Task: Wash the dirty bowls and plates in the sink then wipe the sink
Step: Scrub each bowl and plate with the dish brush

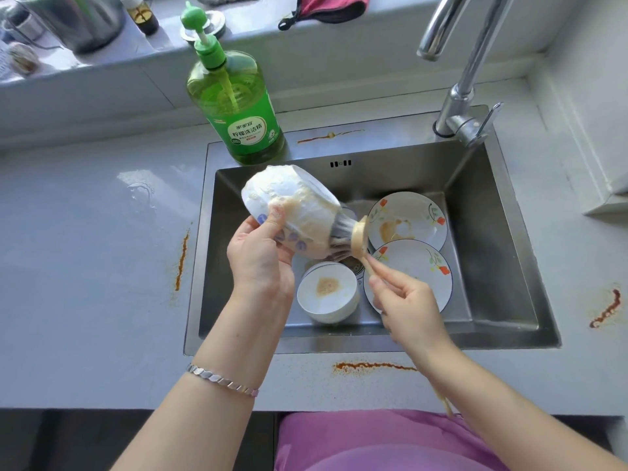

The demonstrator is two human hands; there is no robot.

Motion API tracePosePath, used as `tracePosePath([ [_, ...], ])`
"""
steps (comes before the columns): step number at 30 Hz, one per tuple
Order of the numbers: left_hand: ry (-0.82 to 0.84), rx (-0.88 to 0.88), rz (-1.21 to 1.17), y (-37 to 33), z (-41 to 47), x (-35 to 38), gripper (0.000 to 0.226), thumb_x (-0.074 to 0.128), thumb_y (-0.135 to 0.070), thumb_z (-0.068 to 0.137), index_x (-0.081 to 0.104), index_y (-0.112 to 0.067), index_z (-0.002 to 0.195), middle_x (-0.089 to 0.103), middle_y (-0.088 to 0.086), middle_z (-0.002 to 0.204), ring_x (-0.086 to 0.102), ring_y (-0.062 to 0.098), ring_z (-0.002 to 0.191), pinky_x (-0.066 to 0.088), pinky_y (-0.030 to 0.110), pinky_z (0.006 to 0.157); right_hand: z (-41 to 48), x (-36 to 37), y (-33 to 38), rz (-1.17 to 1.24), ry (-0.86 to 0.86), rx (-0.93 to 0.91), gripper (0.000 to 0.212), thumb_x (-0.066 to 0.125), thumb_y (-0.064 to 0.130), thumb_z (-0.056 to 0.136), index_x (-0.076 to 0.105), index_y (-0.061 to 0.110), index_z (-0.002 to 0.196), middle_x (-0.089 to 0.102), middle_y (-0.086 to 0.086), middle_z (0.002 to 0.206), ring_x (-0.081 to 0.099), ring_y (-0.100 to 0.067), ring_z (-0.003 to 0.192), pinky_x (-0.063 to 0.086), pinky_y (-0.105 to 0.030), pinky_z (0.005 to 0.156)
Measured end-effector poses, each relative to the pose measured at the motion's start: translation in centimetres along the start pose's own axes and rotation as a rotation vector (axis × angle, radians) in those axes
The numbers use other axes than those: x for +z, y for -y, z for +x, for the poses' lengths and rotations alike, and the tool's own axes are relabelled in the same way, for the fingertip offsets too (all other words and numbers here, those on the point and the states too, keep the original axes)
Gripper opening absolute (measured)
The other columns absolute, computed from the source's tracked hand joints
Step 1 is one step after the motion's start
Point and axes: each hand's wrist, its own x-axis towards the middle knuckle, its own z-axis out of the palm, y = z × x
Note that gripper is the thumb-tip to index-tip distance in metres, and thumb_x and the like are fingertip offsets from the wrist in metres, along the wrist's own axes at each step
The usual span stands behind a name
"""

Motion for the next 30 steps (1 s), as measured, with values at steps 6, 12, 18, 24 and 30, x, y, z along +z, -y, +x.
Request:
tracePosePath([
  [6, 0.111, -0.018, 0.090, -0.4, 0.9, -1.4, 0.008, 0.054, -0.005, 0.090, 0.060, -0.005, 0.095, 0.067, 0.010, 0.092, 0.067, 0.015, 0.076, 0.059, 0.027, 0.065, -0.5, -0.9, 0.2, 0.109, 0.019, 0.111, 0.035, 0.045, 0.009, 0.096, 0.052, 0.035, 0.118, 0.037, 0.015, 0.040, 0.023, -0.001, 0.033, 0.022, -0.008, 0.033],
  [12, 0.533, -0.033, 0.427, -1.6, 0.7, -5.0, 0.035, 0.086, -0.023, 0.057, 0.072, -0.012, 0.087, 0.072, 0.004, 0.077, 0.068, 0.014, 0.067, 0.055, 0.024, 0.057, 1.9, -4.0, 0.7, 0.069, -0.003, 0.267, 0.034, 0.045, 0.014, 0.097, 0.055, 0.027, 0.127, 0.031, 0.008, 0.045, 0.018, -0.002, 0.033, 0.015, -0.010, 0.032],
  [18, 0.702, 0.023, 0.986, -1.0, 0.4, -6.7, 0.027, 0.070, -0.017, 0.067, 0.067, -0.008, 0.092, 0.071, 0.002, 0.079, 0.066, 0.020, 0.076, 0.055, 0.027, 0.063, 0.8, -3.6, 3.5, -0.339, 0.215, -0.078, 0.036, 0.047, 0.007, 0.095, 0.054, 0.029, 0.123, 0.040, 0.020, 0.037, 0.038, 0.000, 0.036, 0.030, -0.004, 0.047],
  [24, 0.674, 0.108, 1.116, -0.3, 0.6, -6.9, 0.019, 0.065, -0.019, 0.067, 0.066, -0.015, 0.085, 0.068, -0.004, 0.073, 0.059, 0.012, 0.069, 0.049, 0.026, 0.062, 1.3, -3.9, 3.0, -0.519, 0.220, -0.041, 0.034, 0.048, 0.017, 0.095, 0.058, 0.038, 0.120, 0.058, 0.024, 0.058, 0.049, 0.003, 0.053, 0.044, -0.015, 0.073],
  [30, 0.590, 0.177, 1.011, -0.4, 0.8, -6.2, 0.021, 0.069, -0.019, 0.065, 0.067, -0.018, 0.086, 0.071, 0.007, 0.081, 0.064, 0.019, 0.077, 0.052, 0.035, 0.068, -0.9, -2.4, 3.8, -0.381, 0.397, -0.140, 0.037, 0.051, 0.009, 0.093, 0.056, 0.040, 0.114, 0.058, 0.041, 0.068, 0.055, 0.024, 0.075, 0.039, -0.001, 0.073],
])
